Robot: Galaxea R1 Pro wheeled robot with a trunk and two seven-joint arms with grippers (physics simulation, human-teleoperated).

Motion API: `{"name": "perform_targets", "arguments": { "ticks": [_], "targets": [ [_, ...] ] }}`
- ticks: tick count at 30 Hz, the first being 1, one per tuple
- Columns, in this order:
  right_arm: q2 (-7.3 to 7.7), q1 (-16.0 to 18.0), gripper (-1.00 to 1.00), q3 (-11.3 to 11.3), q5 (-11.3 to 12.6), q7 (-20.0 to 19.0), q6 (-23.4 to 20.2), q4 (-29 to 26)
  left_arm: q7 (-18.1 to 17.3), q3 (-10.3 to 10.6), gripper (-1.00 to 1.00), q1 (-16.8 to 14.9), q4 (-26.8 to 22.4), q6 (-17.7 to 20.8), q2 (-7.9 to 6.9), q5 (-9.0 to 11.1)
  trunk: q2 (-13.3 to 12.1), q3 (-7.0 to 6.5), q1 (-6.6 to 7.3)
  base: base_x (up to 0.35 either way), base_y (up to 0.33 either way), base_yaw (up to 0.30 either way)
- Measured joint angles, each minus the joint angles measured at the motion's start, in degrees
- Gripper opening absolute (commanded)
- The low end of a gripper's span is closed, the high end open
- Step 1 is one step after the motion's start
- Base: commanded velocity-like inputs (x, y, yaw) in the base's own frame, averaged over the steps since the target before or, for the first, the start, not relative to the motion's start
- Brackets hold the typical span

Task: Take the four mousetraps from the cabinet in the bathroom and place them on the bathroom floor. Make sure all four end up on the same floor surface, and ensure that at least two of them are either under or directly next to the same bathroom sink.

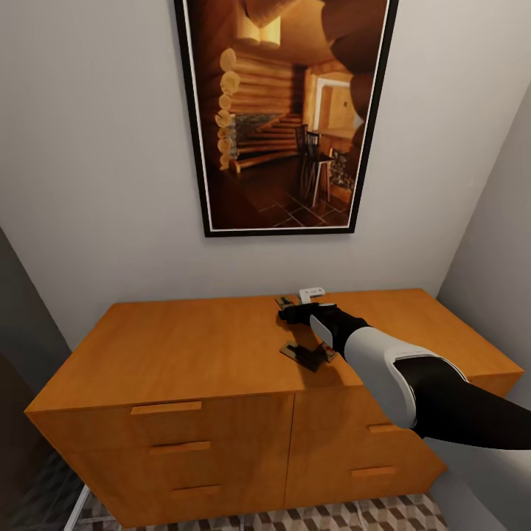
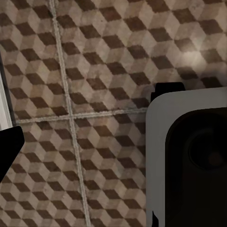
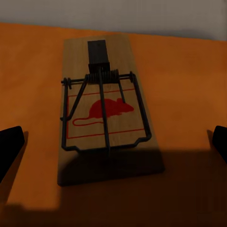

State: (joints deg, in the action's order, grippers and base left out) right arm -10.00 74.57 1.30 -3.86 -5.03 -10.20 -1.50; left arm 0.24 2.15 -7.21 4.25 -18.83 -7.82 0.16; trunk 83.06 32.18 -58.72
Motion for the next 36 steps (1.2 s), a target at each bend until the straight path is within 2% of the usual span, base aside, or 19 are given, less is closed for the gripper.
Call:
{"name": "perform_targets", "arguments": {
  "ticks": [3, 4, 36],
  "targets": [
    [0.0, 0.0, 1.0, 0.0, 0.0, 0.0, 0.0, 0.0, 0.0, 0.0, 1.0, 0.0, 0.0, 0.0, 0.0, 0.0, 0.0, 0.0, 0.0, 0.0, 0.0, 0.0],
    [0.0, 0.0, -1.0, 0.0, 0.0, 0.0, 0.0, 0.0, 0.0, 0.0, 1.0, 0.0, 0.0, 0.0, 0.0, 0.0, 0.0, 0.0, 0.0, 0.0, 0.0, 0.0],
    [0.0, -0.1, -1.0, -0.4, -0.1, 0.1, 1.0, 0.2, 0.0, 0.0, 1.0, 0.0, 0.0, 0.0, 0.04, 0.0, 0.0, 0.02, -0.01, 0.0, 0.0, 0.0]
  ]
}}
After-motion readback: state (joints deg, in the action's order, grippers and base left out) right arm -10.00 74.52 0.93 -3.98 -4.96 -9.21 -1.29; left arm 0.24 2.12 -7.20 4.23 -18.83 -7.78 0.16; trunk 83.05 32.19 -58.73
